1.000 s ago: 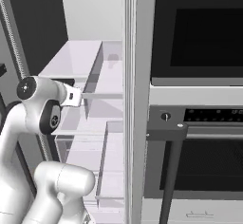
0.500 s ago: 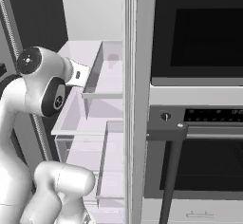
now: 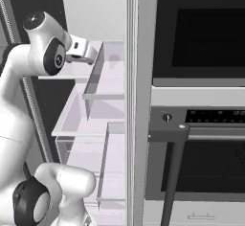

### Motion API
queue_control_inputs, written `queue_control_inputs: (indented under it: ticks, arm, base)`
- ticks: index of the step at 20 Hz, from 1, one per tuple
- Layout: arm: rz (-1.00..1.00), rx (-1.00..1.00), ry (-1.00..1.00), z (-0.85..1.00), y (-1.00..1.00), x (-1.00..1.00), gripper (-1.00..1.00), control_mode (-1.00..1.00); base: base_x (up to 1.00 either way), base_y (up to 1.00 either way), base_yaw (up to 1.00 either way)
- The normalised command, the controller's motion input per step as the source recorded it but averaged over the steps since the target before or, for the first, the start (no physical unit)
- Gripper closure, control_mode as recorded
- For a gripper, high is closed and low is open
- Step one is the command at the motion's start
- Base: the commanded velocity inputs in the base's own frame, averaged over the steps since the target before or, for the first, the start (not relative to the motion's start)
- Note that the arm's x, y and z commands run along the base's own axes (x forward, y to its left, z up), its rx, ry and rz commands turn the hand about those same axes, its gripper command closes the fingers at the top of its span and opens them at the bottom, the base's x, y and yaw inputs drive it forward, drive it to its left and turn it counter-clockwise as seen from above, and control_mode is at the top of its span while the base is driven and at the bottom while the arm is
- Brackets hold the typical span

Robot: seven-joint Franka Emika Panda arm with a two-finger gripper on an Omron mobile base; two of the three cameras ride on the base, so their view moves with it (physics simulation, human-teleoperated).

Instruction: Place one cucumber and one chicken drumstick in each tupperware on the nearby counter, to pack two identical lunches.

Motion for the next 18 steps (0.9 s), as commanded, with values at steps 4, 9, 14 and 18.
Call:
queue_control_inputs:
  ticks: [4,9,14,18]
  arm:
    - [0.12,0.0,0.13,-0.13,-0.09,1.0,-1.0,-1.0]
    - [0.0,-0.06,0.24,-0.22,0.0,0.97,-1.0,-1.0]
    - [-0.05,-0.04,0.17,-0.2,-0.09,0.51,-1.0,-1.0]
    - [-0.03,0.0,0.03,-0.43,-0.55,0.69,-1.0,-1.0]
  base:
    - [0.0,0.0,0.0]
    - [0.0,0.0,0.0]
    - [0.0,0.0,0.0]
    - [0.0,0.0,0.0]
